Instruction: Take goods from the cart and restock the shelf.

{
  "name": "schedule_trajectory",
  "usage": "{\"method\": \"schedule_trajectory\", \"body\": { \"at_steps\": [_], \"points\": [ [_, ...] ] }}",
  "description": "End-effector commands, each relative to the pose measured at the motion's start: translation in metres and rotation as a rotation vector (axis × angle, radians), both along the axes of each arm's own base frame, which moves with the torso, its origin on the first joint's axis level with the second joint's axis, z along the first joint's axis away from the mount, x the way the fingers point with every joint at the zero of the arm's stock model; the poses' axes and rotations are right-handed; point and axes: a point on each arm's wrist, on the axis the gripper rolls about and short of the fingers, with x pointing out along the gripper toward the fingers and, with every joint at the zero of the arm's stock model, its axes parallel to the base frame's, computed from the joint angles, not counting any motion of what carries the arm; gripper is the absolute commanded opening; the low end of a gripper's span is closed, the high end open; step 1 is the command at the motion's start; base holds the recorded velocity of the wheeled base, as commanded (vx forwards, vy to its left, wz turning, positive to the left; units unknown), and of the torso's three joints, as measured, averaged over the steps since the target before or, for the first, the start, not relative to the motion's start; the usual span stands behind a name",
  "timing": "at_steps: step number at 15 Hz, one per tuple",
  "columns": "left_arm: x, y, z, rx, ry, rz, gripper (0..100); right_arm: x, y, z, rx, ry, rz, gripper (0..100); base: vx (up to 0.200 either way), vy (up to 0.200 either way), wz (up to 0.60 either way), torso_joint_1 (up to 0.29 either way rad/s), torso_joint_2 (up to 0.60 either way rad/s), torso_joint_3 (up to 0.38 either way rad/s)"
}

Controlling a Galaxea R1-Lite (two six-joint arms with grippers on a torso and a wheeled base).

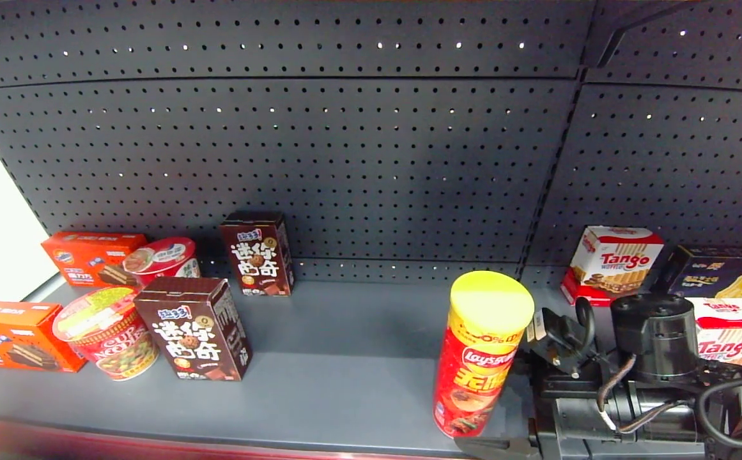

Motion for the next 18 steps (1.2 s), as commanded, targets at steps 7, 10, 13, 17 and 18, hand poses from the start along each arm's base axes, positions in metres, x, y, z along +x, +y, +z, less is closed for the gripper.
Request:
{"method": "schedule_trajectory", "body": {
  "at_steps": [7,10,13,17,18],
  "points": [
    [-0.002,0.001,-0.006,-0.004,-0.012,0.006,0,-0.034,-0.026,0.019,0.037,-0.055,-0.022,100,0.0,0.0,0.0,0.0,0.0,0.0],
    [-0.002,0.001,-0.006,-0.004,-0.012,0.003,0,-0.046,-0.036,0.026,0.056,-0.088,-0.036,100,0.0,0.0,0.0,0.0,0.0,0.0],
    [-0.003,0.001,-0.006,-0.005,-0.015,0.003,0,-0.057,-0.043,0.033,0.08,-0.108,-0.045,100,0.0,0.0,0.0,0.0,0.0,0.0],
    [-0.004,0.001,-0.004,-0.008,-0.024,0.006,0,-0.067,-0.057,0.041,0.105,-0.159,-0.095,100,0.0,0.0,0.0,0.0,0.0,0.0],
    [-0.004,0.001,-0.003,-0.008,-0.027,0.006,0,-0.069,-0.063,0.047,0.12,-0.19,-0.124,100,0.0,0.0,0.0,0.0,0.0,0.0]
  ]
}}
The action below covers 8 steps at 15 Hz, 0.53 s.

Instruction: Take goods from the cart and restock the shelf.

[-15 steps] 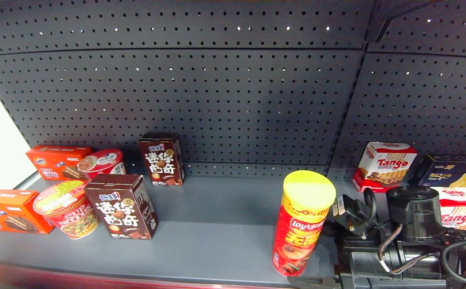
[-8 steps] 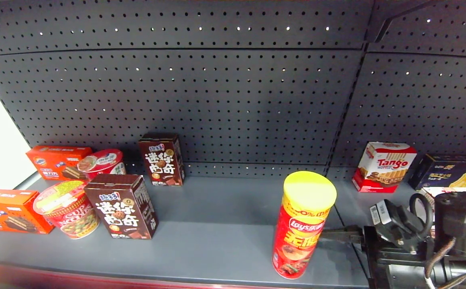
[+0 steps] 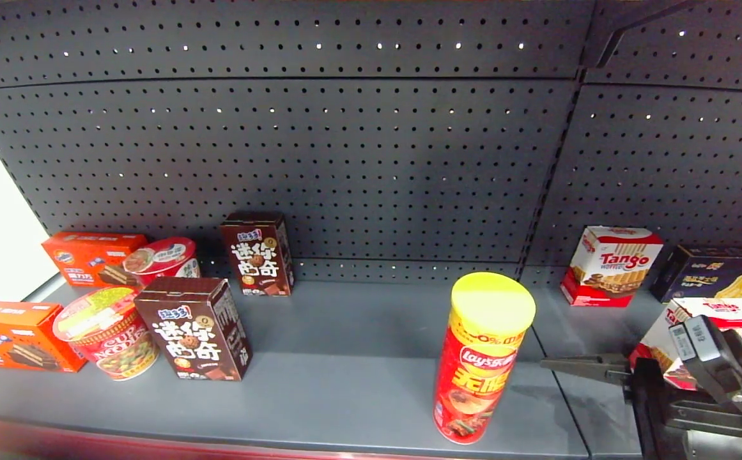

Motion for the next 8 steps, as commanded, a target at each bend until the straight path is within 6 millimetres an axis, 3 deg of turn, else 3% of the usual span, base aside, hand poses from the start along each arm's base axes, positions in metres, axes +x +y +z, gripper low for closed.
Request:
{"method": "schedule_trajectory", "body": {
  "at_steps": [1,5,8],
  "points": [
    [-0.001,0.0,0.002,-0.003,-0.008,0.001,0,-0.011,-0.012,0.013,0.031,-0.065,-0.047,100,0.0,0.0,0.0,0.0,0.0,0.0],
    [-0.005,0.002,0.012,-0.014,-0.043,-0.001,0,-0.054,-0.034,0.032,-0.03,0.045,-0.189,100,0.0,0.0,0.0,0.0,0.0,0.0],
    [-0.006,0.002,0.029,-0.009,-0.08,-0.012,0,-0.09,-0.053,0.04,0.0,-0.006,-0.278,100,0.0,0.0,0.0,0.0,0.0,0.0]
  ]
}}
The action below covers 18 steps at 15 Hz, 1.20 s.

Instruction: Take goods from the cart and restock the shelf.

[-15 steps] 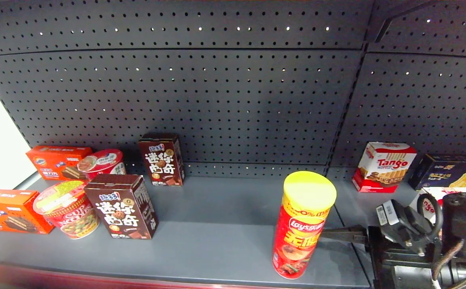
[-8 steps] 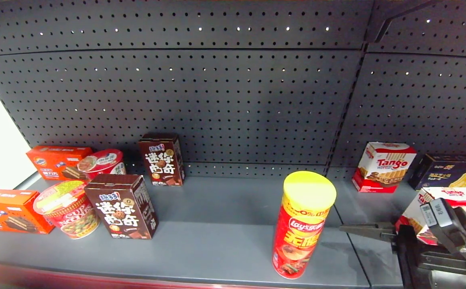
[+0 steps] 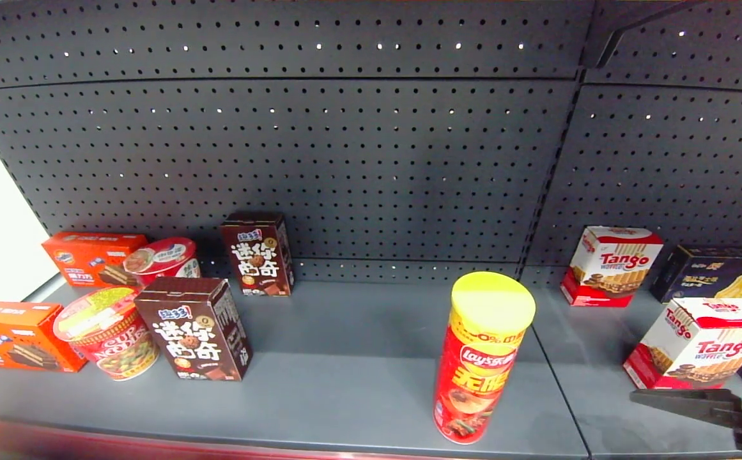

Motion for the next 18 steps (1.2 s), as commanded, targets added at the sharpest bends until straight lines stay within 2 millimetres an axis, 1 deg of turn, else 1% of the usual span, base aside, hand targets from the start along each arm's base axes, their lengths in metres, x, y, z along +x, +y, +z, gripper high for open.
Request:
{"method": "schedule_trajectory", "body": {
  "at_steps": [1,2,3,5,6,7,8,9,10,12,15,18],
  "points": [
    [0.0,0.0,0.014,0.004,-0.012,-0.011,0,-0.039,-0.021,0.017,0.068,-0.149,-0.093,100,0.0,0.0,0.0,0.0,0.0,0.0],
    [0.001,0.0,0.02,0.004,-0.015,-0.034,0,-0.048,-0.025,0.016,0.088,-0.151,-0.137,100,0.0,0.0,0.0,0.0,0.0,0.0],
    [0.003,-0.001,0.028,0.022,-0.017,-0.087,0,-0.063,-0.033,0.014,0.113,-0.147,-0.192,100,0.0,0.0,0.0,0.0,0.0,0.0],
    [0.006,-0.004,0.039,0.031,-0.015,-0.155,0,-0.086,-0.045,0.006,0.101,-0.155,-0.253,100,0.0,0.0,0.0,0.0,0.0,0.0],
    [0.008,-0.005,0.046,0.029,-0.013,-0.172,0,-0.093,-0.048,-0.001,0.095,-0.165,-0.274,100,0.0,0.0,0.0,0.0,0.0,0.0],
    [0.011,-0.006,0.054,0.031,-0.004,-0.185,0,-0.103,-0.053,-0.007,0.114,-0.202,-0.298,100,0.0,0.0,0.0,0.0,0.0,0.0],
    [0.018,-0.008,0.062,0.031,0.012,-0.191,0,-0.109,-0.056,-0.011,0.118,-0.221,-0.333,100,0.0,0.0,0.0,0.0,0.0,0.0],
    [0.023,-0.01,0.065,0.034,0.021,-0.195,0,-0.117,-0.059,-0.017,0.114,-0.233,-0.392,100,0.0,0.0,0.0,0.0,0.0,0.0],
    [0.037,-0.014,0.072,0.036,0.024,-0.219,0,-0.124,-0.059,-0.021,0.116,-0.249,-0.441,100,0.0,0.0,0.0,0.0,0.0,0.0],
    [0.054,-0.021,0.079,0.038,0.027,-0.237,0,-0.131,-0.059,-0.029,0.127,-0.287,-0.492,100,0.0,0.0,0.0,0.0,0.0,0.0],
    [0.079,-0.032,0.089,0.039,0.038,-0.263,0,-0.132,-0.059,-0.028,0.126,-0.309,-0.547,100,0.0,0.0,0.0,0.0,0.0,0.0],
    [0.096,-0.042,0.093,0.044,0.047,-0.308,0,-0.13,-0.061,-0.033,0.048,-0.332,-0.655,100,0.0,0.0,0.0,0.0,0.0,0.0]
  ]
}}
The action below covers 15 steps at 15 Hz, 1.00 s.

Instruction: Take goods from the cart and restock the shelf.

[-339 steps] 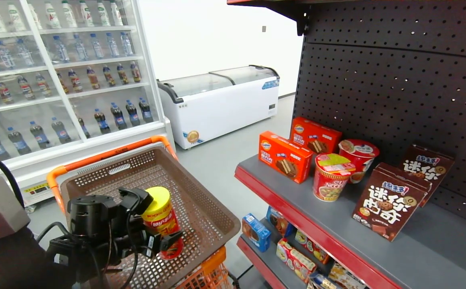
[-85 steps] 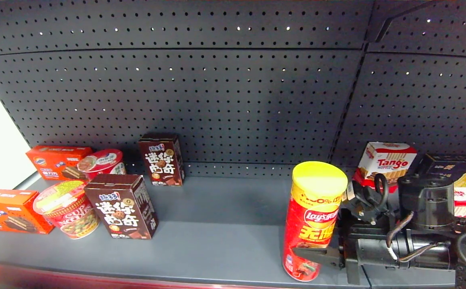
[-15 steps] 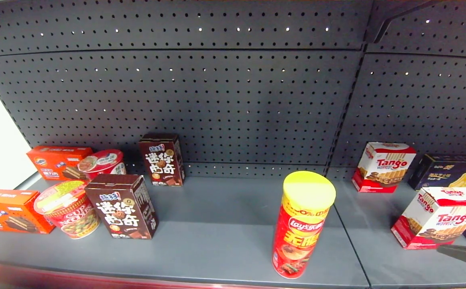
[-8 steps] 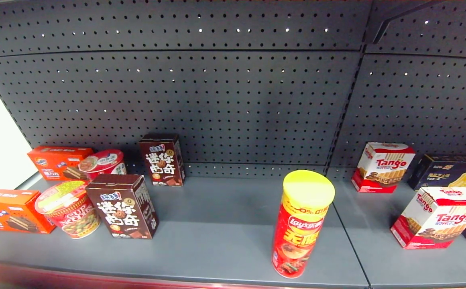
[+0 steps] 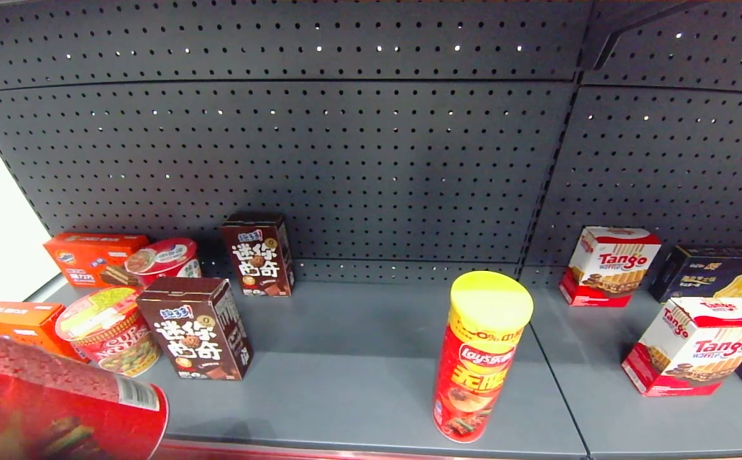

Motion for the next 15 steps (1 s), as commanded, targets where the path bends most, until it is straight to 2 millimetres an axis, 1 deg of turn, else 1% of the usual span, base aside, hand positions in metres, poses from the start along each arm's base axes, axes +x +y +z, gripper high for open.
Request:
{"method": "schedule_trajectory", "body": {
  "at_steps": [1,2,3,4,6,8,9,11,12,13,15],
  "points": [
    [0.027,-0.014,-0.001,0.036,0.072,-0.018,0,0.001,0.0,-0.004,-0.014,0.005,-0.023,100,0.0,0.0,0.0,0.0,0.0,0.0],
    [0.032,-0.017,0.0,0.036,0.07,-0.021,0,0.001,0.0,-0.004,-0.012,0.006,-0.028,100,0.0,0.0,0.0,0.0,0.0,0.0],
    [0.048,-0.025,0.004,0.033,0.06,-0.034,0,0.002,-0.001,-0.005,-0.013,0.012,-0.042,100,0.0,0.0,0.0,0.0,0.0,0.0],
    [0.055,-0.031,0.005,0.029,0.053,-0.049,0,0.002,-0.001,-0.005,-0.014,0.013,-0.063,100,0.0,0.0,0.0,0.0,0.0,0.0],
    [0.07,-0.044,0.0,0.048,0.087,-0.087,0,0.007,-0.001,-0.015,-0.023,0.032,-0.121,100,0.0,0.0,0.0,0.0,0.0,0.0],
    [0.076,-0.053,-0.004,0.066,0.113,-0.115,0,0.013,-0.001,-0.021,-0.015,0.004,-0.176,100,0.0,0.0,0.0,0.0,0.0,0.0],
    [0.083,-0.059,-0.006,0.082,0.13,-0.131,0,0.017,0.0,-0.028,-0.011,-0.015,-0.187,100,0.0,0.0,0.0,0.0,0.0,0.0],
    [0.086,-0.067,-0.007,0.094,0.144,-0.162,0,0.023,0.001,-0.041,-0.012,-0.021,-0.187,100,0.0,0.0,0.0,0.0,0.0,0.0],
    [0.086,-0.067,-0.007,0.094,0.144,-0.162,0,0.023,0.001,-0.041,-0.012,-0.021,-0.187,100,0.0,0.0,0.0,0.0,0.0,0.0],
    [0.09,-0.075,-0.008,0.108,0.159,-0.177,0,0.028,0.002,-0.051,0.001,-0.055,-0.194,100,0.0,0.0,0.0,0.0,0.0,0.0],
    [0.103,-0.088,-0.001,0.111,0.164,-0.191,0,0.028,0.002,-0.051,0.001,-0.056,-0.192,100,0.0,0.0,0.0,0.0,0.0,0.0]
  ]
}}
